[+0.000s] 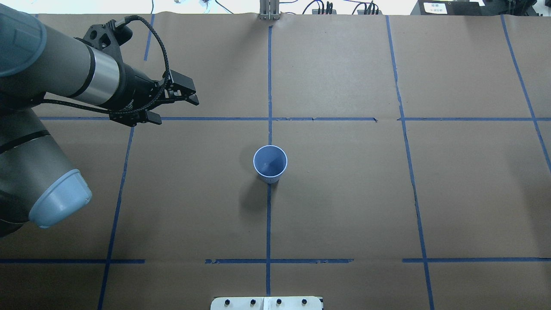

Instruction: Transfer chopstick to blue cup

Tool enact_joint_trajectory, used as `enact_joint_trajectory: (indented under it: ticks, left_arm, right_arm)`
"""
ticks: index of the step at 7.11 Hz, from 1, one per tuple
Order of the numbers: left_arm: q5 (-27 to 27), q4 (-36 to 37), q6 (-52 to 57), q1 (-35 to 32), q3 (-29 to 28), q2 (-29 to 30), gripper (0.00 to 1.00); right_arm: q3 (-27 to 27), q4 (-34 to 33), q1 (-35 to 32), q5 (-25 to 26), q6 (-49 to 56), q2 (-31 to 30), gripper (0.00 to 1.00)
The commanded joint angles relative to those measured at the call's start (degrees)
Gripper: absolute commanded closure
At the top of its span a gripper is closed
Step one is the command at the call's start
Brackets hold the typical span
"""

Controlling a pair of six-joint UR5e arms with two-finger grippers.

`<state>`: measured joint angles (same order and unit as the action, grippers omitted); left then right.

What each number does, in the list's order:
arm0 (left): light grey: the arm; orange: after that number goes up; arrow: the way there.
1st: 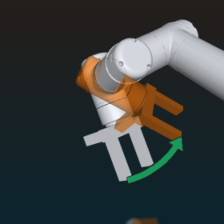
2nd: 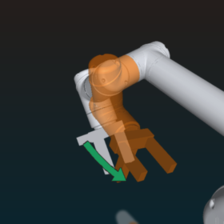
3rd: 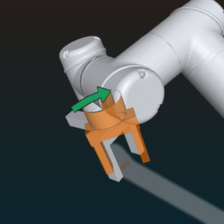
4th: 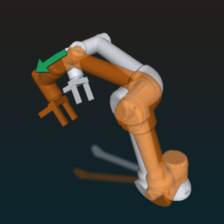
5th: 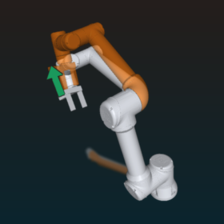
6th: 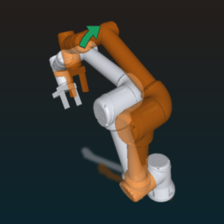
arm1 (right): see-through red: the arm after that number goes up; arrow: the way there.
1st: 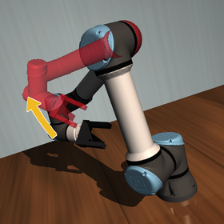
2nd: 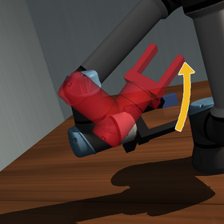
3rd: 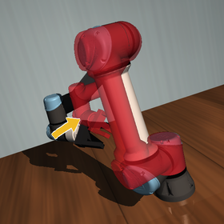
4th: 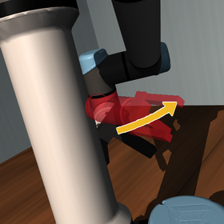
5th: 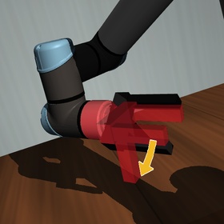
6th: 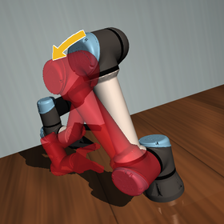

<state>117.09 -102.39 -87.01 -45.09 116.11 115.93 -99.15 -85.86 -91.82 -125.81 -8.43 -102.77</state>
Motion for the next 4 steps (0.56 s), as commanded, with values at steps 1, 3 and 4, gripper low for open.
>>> enact_joint_trajectory:
  ticks: [1,3,4]
  left_arm:
    - [-0.1,0.0,0.0,0.0,0.0,0.0,0.0]
    - [-0.1,0.0,-0.1,0.0,0.1,0.0,0.0]
    - [-0.1,0.0,-0.1,0.0,0.2,0.0,0.0]
  right_arm:
    - [0.4,-0.1,0.0,0.1,0.3,-1.5,0.3]
    - [1.3,-0.2,0.0,-0.1,0.0,-1.6,0.31]
    - [1.5,-0.2,0.0,-0.3,-0.4,-1.6,0.57]
